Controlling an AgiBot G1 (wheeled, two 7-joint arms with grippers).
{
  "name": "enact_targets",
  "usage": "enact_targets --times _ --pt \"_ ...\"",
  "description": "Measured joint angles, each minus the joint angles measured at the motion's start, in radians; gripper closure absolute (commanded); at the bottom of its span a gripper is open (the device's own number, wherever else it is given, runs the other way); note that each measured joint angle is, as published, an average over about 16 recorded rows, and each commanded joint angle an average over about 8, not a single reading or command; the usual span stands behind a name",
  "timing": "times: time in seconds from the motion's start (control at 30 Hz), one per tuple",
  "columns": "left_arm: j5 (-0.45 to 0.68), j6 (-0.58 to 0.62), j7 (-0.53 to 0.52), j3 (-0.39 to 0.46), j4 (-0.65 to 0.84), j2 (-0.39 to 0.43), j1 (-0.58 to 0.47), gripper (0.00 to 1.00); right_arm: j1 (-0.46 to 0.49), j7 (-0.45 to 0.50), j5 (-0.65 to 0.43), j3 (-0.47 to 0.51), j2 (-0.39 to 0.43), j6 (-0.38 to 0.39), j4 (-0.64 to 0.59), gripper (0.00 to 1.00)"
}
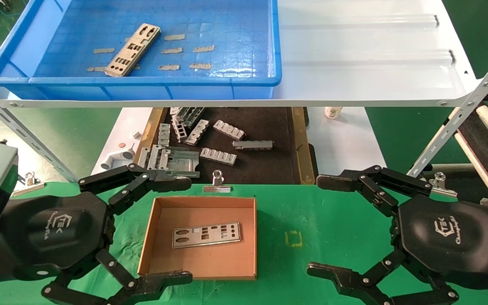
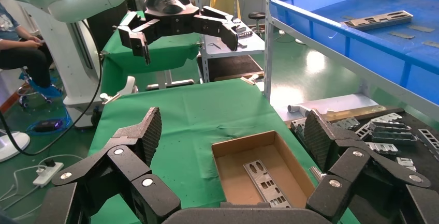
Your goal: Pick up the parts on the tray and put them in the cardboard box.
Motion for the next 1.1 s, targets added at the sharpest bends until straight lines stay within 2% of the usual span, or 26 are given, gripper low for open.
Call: enact_targets --times 1.1 --pt "0.000 0.000 0.000 0.000 0.000 0.000 0.000 0.00 0.000 0.000 0.000 0.000 0.000 0.000 0.000 0.00"
